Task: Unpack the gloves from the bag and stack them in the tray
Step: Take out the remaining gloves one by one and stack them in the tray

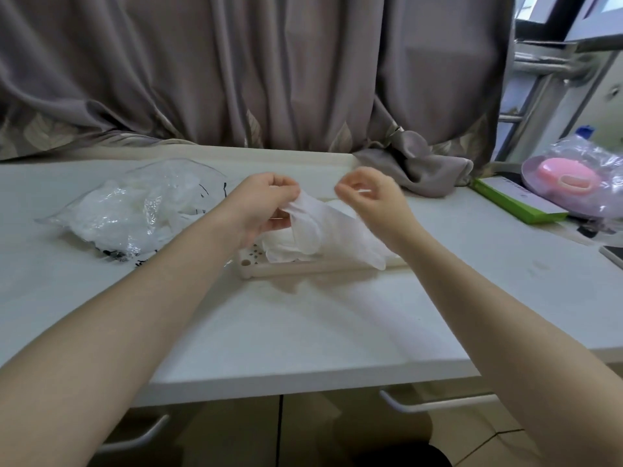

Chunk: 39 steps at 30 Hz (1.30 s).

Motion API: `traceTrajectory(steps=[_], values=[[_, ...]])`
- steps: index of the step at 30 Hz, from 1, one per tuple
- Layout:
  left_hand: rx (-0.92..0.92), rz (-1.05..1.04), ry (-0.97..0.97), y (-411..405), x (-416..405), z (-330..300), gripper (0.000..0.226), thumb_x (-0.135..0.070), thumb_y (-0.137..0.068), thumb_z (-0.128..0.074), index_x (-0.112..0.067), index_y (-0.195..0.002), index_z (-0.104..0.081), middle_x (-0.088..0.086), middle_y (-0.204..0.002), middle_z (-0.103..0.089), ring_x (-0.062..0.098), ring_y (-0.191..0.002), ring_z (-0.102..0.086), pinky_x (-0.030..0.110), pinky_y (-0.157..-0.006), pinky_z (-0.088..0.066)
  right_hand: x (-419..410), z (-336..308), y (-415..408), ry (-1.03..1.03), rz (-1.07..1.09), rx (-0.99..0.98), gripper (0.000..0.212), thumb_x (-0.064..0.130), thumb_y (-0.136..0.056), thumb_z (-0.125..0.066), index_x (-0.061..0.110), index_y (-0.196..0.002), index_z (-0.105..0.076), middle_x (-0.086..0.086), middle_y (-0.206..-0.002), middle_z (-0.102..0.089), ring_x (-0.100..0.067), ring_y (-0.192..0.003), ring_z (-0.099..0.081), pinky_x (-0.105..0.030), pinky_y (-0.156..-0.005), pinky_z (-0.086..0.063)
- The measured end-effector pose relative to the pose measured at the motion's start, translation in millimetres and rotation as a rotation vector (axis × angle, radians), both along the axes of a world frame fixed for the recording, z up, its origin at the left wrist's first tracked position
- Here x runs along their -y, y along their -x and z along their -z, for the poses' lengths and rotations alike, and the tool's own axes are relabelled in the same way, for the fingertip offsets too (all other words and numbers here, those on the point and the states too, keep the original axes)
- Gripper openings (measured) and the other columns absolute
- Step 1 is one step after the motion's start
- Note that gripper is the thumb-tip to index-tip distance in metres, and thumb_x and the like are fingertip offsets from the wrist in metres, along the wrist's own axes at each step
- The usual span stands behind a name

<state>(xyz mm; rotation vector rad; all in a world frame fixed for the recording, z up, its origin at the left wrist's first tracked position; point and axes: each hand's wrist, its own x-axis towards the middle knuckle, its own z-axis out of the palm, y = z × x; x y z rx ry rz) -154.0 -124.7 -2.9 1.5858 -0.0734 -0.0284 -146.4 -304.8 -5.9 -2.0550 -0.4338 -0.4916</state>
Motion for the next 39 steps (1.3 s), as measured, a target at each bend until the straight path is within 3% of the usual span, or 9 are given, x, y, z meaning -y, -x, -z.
traceTrajectory(steps=[6, 10, 13, 16, 19, 25, 32, 35, 39], values=[[0.05, -0.064, -0.096, -6.0, 12.4, -7.0, 0.025, -0.007, -0.098, -0.035, -0.019, -0.089, -0.055, 0.003, -0.082, -0.046, 0.016, -0.07, -0.05, 0.024, -0.055, -0.048, -1.3, 25.3, 0.6, 0.762, 0.003, 0.071, 0.038, 0.025, -0.082, -0.065, 0.019, -0.117, -0.053, 0.001, -0.122, -0.05, -0.021, -0.107, -0.05, -0.033, -0.087, -0.041], [0.054, -0.103, -0.174, -12.2, 10.9, -5.6, 0.033, -0.01, -0.098, -0.028, -0.021, -0.083, -0.056, 0.005, -0.08, -0.041, 0.017, -0.069, -0.043, 0.024, -0.055, -0.043, 6.5, 28.1, -3.0, 0.628, 0.008, 0.038, 0.014, 0.007, -0.088, -0.05, 0.008, -0.095, -0.062, -0.007, -0.095, -0.059, -0.024, -0.086, -0.053, -0.029, -0.07, -0.036], [0.032, -0.072, -0.239, -13.7, 8.8, -7.9, 0.026, -0.025, -0.098, -0.039, -0.018, -0.077, -0.053, 0.002, -0.075, -0.043, 0.015, -0.061, -0.04, 0.024, -0.051, -0.035, 26.4, 14.7, -9.8, 0.523, -0.084, -0.1, 0.023, 0.014, -0.092, -0.052, 0.002, -0.075, -0.062, -0.01, -0.068, -0.055, -0.02, -0.067, -0.047, -0.032, -0.063, -0.031], [0.06, 0.104, -0.283, -11.8, 4.3, -15.5, 0.028, -0.039, -0.088, -0.058, -0.014, -0.078, -0.051, 0.001, -0.067, -0.047, 0.01, -0.048, -0.042, 0.02, -0.045, -0.034, 45.9, -6.0, -9.1, 0.203, -0.222, -0.313, 0.022, 0.019, -0.092, -0.057, 0.007, -0.08, -0.071, -0.009, -0.075, -0.067, -0.015, -0.07, -0.056, -0.028, -0.068, -0.041], [0.114, 0.218, -0.45, -13.7, 0.7, -24.7, 0.019, -0.025, -0.075, -0.073, -0.016, -0.077, -0.056, -0.003, -0.068, -0.058, 0.008, -0.054, -0.054, 0.02, -0.051, -0.042, 63.4, -22.1, -16.4, 0.037, -0.292, -0.464, 0.02, 0.016, -0.092, -0.057, 0.005, -0.081, -0.07, -0.006, -0.076, -0.07, -0.015, -0.071, -0.064, -0.023, -0.07, -0.049], [0.29, 0.132, -0.453, -38.0, 7.5, -33.8, 0.007, -0.016, -0.087, -0.064, -0.015, -0.08, -0.064, -0.007, -0.067, -0.058, -0.001, -0.055, -0.055, 0.012, -0.057, -0.044, 89.9, -33.3, -47.1, -0.048, -0.249, -0.595, 0.022, 0.016, -0.093, -0.056, -0.003, -0.094, -0.066, -0.013, -0.082, -0.063, -0.019, -0.071, -0.058, -0.023, -0.066, -0.05], [0.309, -0.033, -0.511, -99.4, 16.0, -35.3, 0.03, -0.027, -0.093, -0.054, -0.001, -0.089, -0.069, 0.01, -0.077, -0.059, 0.016, -0.072, -0.051, 0.033, -0.074, -0.047, 90.4, -43.5, -96.2, -0.104, 0.089, -0.265, 0.012, 0.012, -0.087, -0.065, 0.002, -0.092, -0.069, -0.005, -0.07, -0.062, -0.005, -0.059, -0.06, -0.018, -0.068, -0.053], [0.469, -0.114, -0.512, -114.8, 17.7, -53.2, 0.026, -0.025, -0.095, -0.052, -0.007, -0.085, -0.068, 0.001, -0.067, -0.053, 0.013, -0.064, -0.042, 0.027, -0.062, -0.035, 87.2, -59.1, -107.7, -0.104, 0.162, -0.022, 0.006, 0.012, -0.085, -0.064, 0.009, -0.087, -0.07, 0.013, -0.057, -0.06, 0.005, -0.048, -0.051, -0.013, -0.056, -0.043], [0.516, -0.059, -0.454, -115.5, 12.4, -58.7, 0.014, -0.016, -0.094, -0.053, -0.017, -0.087, -0.065, -0.005, -0.075, -0.058, 0.003, -0.068, -0.051, 0.02, -0.071, -0.043, 90.3, -60.4, -105.3, -0.178, 0.054, -0.075, 0.014, 0.01, -0.087, -0.06, 0.016, -0.076, -0.066, 0.007, -0.065, -0.064, 0.003, -0.056, -0.054, -0.012, -0.063, -0.043]])
